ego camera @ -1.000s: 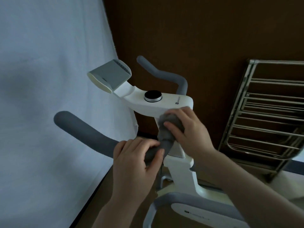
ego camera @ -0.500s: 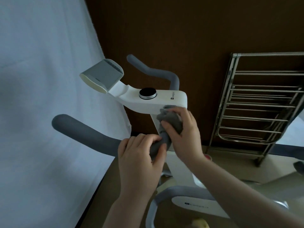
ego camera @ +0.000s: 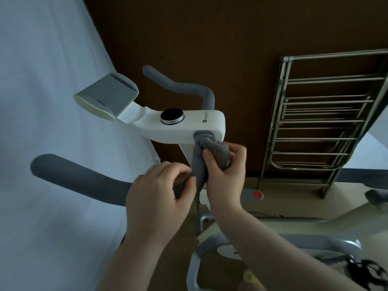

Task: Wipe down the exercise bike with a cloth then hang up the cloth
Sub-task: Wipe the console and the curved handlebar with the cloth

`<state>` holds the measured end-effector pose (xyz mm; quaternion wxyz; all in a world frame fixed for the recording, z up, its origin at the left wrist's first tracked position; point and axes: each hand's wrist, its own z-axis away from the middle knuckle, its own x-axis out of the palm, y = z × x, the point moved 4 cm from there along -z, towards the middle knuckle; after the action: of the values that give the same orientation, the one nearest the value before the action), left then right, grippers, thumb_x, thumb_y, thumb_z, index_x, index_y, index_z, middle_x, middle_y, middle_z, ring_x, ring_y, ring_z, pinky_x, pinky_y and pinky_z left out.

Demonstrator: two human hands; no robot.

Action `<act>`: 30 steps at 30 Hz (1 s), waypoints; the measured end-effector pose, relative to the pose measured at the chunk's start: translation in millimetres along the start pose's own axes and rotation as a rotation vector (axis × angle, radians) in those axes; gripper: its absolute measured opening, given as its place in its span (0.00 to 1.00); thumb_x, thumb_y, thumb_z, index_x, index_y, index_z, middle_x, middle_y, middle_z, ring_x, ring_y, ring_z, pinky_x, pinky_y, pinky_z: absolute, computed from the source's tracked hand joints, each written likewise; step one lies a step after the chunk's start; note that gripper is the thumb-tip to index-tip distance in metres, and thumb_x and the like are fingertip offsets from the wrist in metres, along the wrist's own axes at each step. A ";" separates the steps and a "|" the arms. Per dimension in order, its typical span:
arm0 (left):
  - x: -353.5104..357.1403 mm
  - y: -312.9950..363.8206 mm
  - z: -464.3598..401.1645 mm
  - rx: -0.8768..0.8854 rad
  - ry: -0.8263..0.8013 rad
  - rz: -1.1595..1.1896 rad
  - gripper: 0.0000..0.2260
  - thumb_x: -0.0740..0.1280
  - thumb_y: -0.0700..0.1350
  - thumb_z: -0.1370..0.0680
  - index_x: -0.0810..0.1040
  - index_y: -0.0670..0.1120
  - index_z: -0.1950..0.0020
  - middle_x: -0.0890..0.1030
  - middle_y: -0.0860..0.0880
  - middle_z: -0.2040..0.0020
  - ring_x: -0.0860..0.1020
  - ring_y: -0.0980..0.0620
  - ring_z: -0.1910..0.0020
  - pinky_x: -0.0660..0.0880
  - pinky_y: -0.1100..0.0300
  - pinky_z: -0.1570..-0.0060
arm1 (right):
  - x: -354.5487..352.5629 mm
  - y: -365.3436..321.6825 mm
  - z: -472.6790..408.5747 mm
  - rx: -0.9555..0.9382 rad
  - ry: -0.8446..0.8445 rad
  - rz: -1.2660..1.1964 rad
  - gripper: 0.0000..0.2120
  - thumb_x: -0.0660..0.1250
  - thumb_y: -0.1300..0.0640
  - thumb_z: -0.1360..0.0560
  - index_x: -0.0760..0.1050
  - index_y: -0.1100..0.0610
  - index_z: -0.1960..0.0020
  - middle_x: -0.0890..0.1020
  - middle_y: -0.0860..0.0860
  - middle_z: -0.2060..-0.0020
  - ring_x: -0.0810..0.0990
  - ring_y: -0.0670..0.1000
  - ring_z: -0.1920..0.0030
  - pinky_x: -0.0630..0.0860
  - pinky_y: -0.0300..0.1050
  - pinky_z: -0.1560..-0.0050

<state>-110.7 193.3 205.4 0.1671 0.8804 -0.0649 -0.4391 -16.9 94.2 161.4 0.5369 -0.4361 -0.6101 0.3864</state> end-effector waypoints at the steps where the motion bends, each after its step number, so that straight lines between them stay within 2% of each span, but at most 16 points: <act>1: 0.6 0.5 -2.0 0.041 -0.026 -0.014 0.11 0.61 0.55 0.24 0.81 0.52 0.51 0.80 0.59 0.58 0.75 0.63 0.60 0.70 0.70 0.63 | 3.0 -0.5 -9.3 0.026 0.009 0.006 0.12 0.71 0.59 0.26 0.70 0.51 0.47 0.78 0.44 0.55 0.81 0.43 0.54 0.80 0.38 0.57; 3: 1.1 1.4 -3.0 0.073 -0.049 -0.023 0.12 0.61 0.55 0.23 0.81 0.52 0.50 0.81 0.59 0.57 0.75 0.63 0.60 0.67 0.73 0.63 | 4.4 4.2 -7.4 0.056 0.022 -0.029 0.12 0.70 0.58 0.25 0.70 0.50 0.47 0.79 0.46 0.54 0.81 0.45 0.53 0.81 0.40 0.55; 7: 2.9 3.5 3.7 0.062 0.016 -0.081 0.12 0.61 0.53 0.22 0.82 0.50 0.50 0.82 0.58 0.57 0.72 0.64 0.62 0.58 0.75 0.59 | -5.8 10.5 23.2 0.077 0.009 -0.194 0.11 0.69 0.62 0.25 0.70 0.53 0.47 0.80 0.52 0.53 0.83 0.49 0.54 0.82 0.44 0.56; 12: 5.4 2.7 6.3 0.100 0.089 -0.125 0.11 0.63 0.52 0.22 0.83 0.49 0.50 0.82 0.56 0.58 0.76 0.58 0.62 0.59 0.73 0.59 | 5.3 3.4 -24.3 -0.029 -0.019 0.051 0.11 0.70 0.58 0.25 0.71 0.49 0.46 0.79 0.45 0.53 0.80 0.47 0.51 0.80 0.37 0.58; 14: 5.2 2.7 6.8 0.098 0.097 -0.113 0.12 0.62 0.52 0.22 0.83 0.49 0.51 0.82 0.56 0.58 0.77 0.59 0.62 0.59 0.74 0.59 | -0.4 9.6 -13.3 -0.064 -0.027 0.056 0.11 0.70 0.57 0.25 0.72 0.47 0.46 0.79 0.45 0.53 0.81 0.48 0.50 0.81 0.41 0.56; 17: 5.1 3.1 6.2 0.104 0.112 -0.122 0.12 0.62 0.52 0.22 0.83 0.49 0.52 0.82 0.56 0.59 0.76 0.59 0.63 0.58 0.74 0.60 | -12.8 13.6 11.6 -0.156 -0.090 0.083 0.11 0.69 0.55 0.25 0.72 0.45 0.46 0.79 0.46 0.52 0.81 0.51 0.51 0.82 0.53 0.56; 19: 5.5 3.0 5.6 0.109 0.117 -0.130 0.12 0.62 0.52 0.22 0.83 0.49 0.52 0.82 0.56 0.59 0.76 0.58 0.63 0.58 0.74 0.60 | -8.6 8.9 -6.1 -0.205 -0.123 0.182 0.11 0.70 0.54 0.25 0.71 0.42 0.48 0.78 0.45 0.52 0.80 0.50 0.51 0.81 0.55 0.55; 21: 6.1 2.9 5.5 0.112 0.113 -0.138 0.11 0.63 0.52 0.22 0.83 0.49 0.52 0.82 0.55 0.59 0.76 0.58 0.63 0.59 0.72 0.61 | 2.7 1.2 -30.8 -0.203 -0.136 0.254 0.12 0.70 0.54 0.25 0.71 0.41 0.48 0.78 0.45 0.49 0.79 0.46 0.48 0.82 0.51 0.52; 23: 6.2 2.9 5.9 0.109 0.106 -0.141 0.11 0.63 0.52 0.22 0.83 0.48 0.51 0.82 0.55 0.59 0.75 0.59 0.63 0.58 0.71 0.61 | 7.8 0.8 -30.4 -0.221 -0.144 0.320 0.13 0.70 0.54 0.25 0.72 0.44 0.43 0.77 0.45 0.47 0.77 0.42 0.46 0.80 0.44 0.49; 26: 5.3 3.7 6.3 0.100 0.105 -0.130 0.11 0.62 0.53 0.22 0.83 0.49 0.52 0.81 0.57 0.60 0.70 0.63 0.62 0.57 0.74 0.60 | -4.5 1.4 8.9 -0.382 -0.216 0.372 0.16 0.68 0.52 0.25 0.72 0.44 0.39 0.74 0.43 0.45 0.74 0.42 0.44 0.76 0.36 0.48; 30: 6.4 3.3 5.4 0.106 0.115 -0.136 0.12 0.62 0.53 0.22 0.83 0.49 0.52 0.81 0.55 0.60 0.74 0.59 0.63 0.57 0.73 0.59 | -3.0 -5.8 -23.1 -0.535 -0.390 0.577 0.17 0.65 0.50 0.24 0.73 0.47 0.36 0.75 0.44 0.44 0.73 0.46 0.44 0.76 0.46 0.46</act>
<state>-111.0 187.2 198.7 0.0936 0.9140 -0.0186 -0.3943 5.4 89.6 168.7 0.1498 -0.6311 -0.6319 0.4242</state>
